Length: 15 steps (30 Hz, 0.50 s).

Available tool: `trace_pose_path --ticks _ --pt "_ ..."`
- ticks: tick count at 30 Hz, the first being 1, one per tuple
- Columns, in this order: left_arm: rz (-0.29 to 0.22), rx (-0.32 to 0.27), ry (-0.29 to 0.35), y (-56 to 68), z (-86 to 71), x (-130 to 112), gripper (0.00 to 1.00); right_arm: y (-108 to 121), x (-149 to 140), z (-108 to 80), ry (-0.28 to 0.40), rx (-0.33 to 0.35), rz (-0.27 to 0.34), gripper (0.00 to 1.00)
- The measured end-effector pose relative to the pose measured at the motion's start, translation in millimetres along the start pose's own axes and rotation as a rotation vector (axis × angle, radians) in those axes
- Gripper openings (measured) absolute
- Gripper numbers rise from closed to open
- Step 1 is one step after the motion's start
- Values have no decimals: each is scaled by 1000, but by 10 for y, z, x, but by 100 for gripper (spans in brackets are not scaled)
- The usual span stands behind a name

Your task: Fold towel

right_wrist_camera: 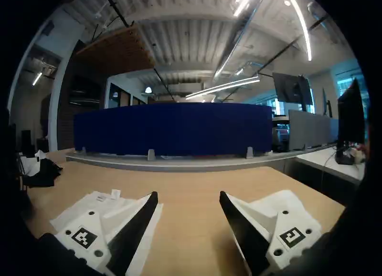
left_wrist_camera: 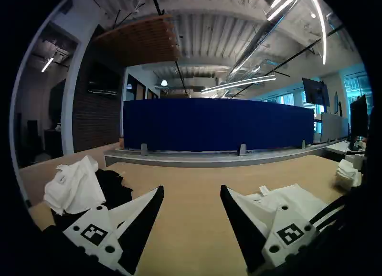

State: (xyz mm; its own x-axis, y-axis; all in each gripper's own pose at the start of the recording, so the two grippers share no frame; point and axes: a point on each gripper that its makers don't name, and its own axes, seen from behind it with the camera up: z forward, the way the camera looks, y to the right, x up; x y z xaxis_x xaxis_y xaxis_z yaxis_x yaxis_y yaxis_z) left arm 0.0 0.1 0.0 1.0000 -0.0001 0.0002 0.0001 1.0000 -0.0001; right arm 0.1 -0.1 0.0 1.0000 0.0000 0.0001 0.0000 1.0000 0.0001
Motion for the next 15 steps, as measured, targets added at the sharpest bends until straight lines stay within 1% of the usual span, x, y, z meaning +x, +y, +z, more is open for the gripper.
trace_pose_path --ticks 3,6,9,12,15 --pt "-5 -8 -21 119 -2 4 87 -75 78 -26 -9 7 -1 100" --pt "-7 -31 -46 227 -22 130 87 -103 224 -62 -28 19 -14 100" --pt "4 -64 -74 360 -45 253 87 -132 333 -95 -62 34 -36 100" --pt "26 -108 -113 489 -75 328 87 -215 380 -126 -115 68 -53 100" --pt "44 -151 -147 593 -109 399 87 -286 431 -160 -159 101 -66 100"
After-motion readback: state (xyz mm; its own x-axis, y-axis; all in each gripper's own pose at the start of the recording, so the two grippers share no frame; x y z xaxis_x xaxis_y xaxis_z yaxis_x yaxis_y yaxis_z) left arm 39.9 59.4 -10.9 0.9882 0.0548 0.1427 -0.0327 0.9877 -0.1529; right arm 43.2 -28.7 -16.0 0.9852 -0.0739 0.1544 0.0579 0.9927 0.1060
